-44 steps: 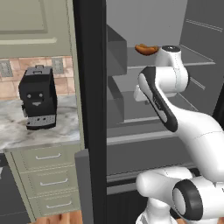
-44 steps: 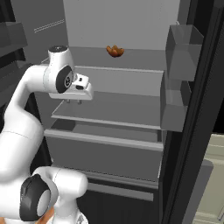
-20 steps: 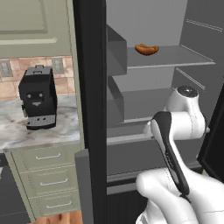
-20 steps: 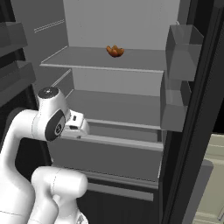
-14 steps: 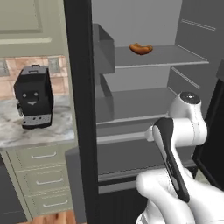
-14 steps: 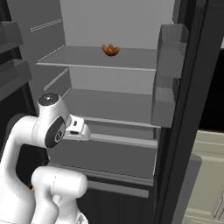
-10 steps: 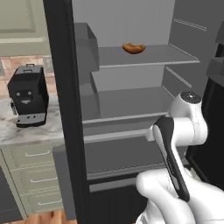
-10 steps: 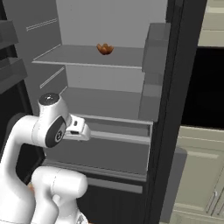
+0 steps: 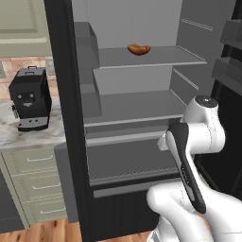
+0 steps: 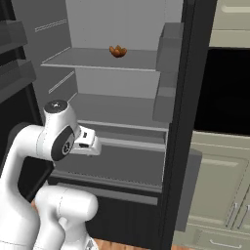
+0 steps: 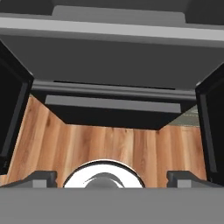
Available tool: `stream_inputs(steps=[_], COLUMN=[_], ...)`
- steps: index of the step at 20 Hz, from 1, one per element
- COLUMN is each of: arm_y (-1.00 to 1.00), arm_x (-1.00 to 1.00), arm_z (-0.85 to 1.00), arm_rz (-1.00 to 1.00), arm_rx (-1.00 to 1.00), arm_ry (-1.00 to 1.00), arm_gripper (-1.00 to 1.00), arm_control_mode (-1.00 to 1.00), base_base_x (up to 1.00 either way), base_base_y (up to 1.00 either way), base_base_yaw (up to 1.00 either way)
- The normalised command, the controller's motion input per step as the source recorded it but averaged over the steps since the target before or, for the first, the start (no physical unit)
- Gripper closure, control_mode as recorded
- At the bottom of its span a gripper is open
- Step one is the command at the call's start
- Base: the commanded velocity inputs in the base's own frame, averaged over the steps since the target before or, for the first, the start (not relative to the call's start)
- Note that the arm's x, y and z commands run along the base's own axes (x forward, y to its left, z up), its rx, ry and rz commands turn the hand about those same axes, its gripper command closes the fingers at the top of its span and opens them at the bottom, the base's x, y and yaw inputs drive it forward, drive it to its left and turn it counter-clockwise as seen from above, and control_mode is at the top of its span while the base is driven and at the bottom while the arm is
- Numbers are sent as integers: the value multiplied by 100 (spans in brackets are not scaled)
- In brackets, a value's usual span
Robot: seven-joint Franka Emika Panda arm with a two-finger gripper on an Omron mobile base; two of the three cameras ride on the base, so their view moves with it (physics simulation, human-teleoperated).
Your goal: Fully open the fridge drawer.
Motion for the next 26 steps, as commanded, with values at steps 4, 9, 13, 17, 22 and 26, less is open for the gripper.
stream_inputs(steps=[4,9,13,17,22,26], arm_y=[0,0,0,0,1,3], arm_x=[19,59,68,56,63,48], arm_z=[1,17,3,0,-8,-19], arm_rz=[0,0,0,0,0,0], arm_rx=[3,6,4,0,0,0], arm_ry=[-2,-2,-2,0,0,0], arm_gripper=[-100,-100,-100,-100,-100,-100], arm_control_mode=[-100,-100,-100,-100,-100,-100], base_base_x=[0,0,0,0,0,0], base_base_y=[0,0,0,0,0,0], base_base_yaw=[0,0,0,0,0,0])
